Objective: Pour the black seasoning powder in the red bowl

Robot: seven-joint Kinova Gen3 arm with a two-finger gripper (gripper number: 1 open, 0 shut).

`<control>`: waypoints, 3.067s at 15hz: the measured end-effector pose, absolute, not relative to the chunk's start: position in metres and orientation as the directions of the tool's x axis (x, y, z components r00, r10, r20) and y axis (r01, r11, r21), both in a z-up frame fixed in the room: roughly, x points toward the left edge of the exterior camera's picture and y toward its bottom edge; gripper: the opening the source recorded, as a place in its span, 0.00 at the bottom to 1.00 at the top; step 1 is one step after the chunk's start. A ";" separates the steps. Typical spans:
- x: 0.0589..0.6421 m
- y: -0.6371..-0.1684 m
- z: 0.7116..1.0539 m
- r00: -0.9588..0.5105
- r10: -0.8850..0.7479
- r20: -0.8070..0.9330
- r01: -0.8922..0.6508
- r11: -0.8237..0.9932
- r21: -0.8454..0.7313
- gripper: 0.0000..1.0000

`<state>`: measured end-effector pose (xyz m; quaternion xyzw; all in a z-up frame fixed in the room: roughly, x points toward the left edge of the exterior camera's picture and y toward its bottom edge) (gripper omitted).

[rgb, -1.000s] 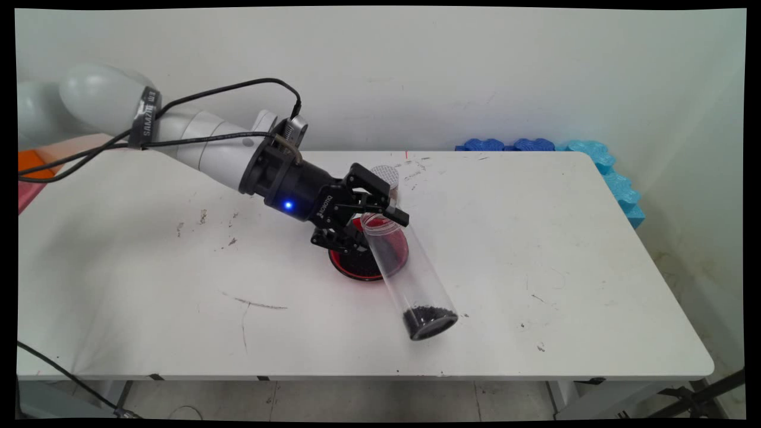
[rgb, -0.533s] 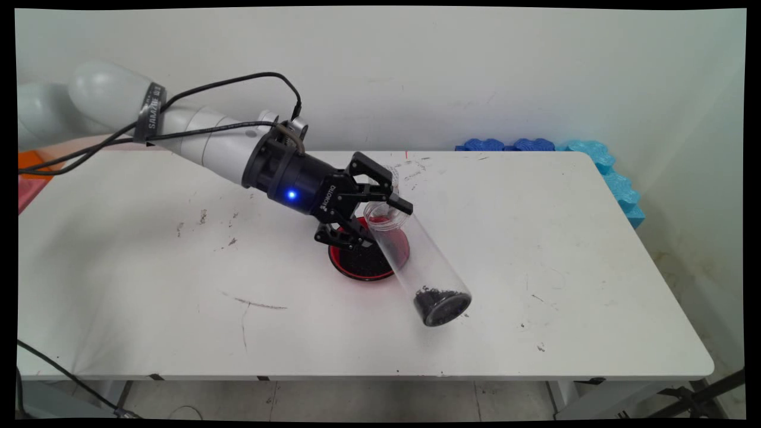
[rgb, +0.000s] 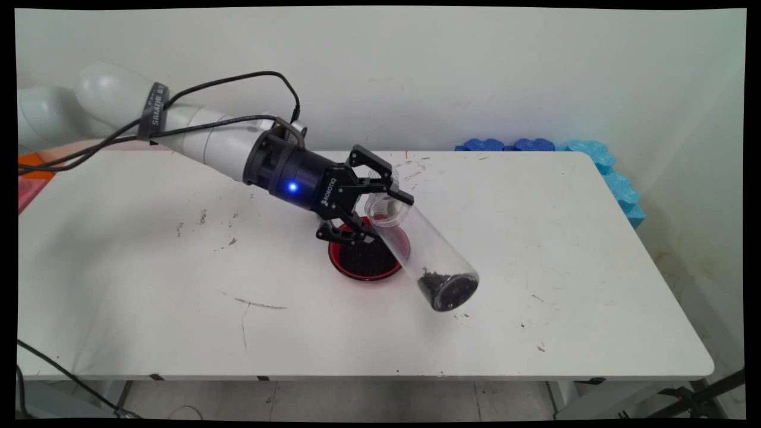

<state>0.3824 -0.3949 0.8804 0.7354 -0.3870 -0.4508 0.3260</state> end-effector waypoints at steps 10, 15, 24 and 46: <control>0.393 -0.406 0.871 0.328 -0.812 -0.483 -0.224 -0.564 0.795 0.00; 0.393 -0.409 0.863 0.343 -0.784 -0.518 -0.202 -0.600 0.774 0.00; 0.388 -0.411 0.852 0.366 -0.736 -0.570 -0.166 -0.655 0.737 0.00; 0.394 -0.409 0.830 0.402 -0.636 -0.658 -0.106 -0.746 0.657 0.00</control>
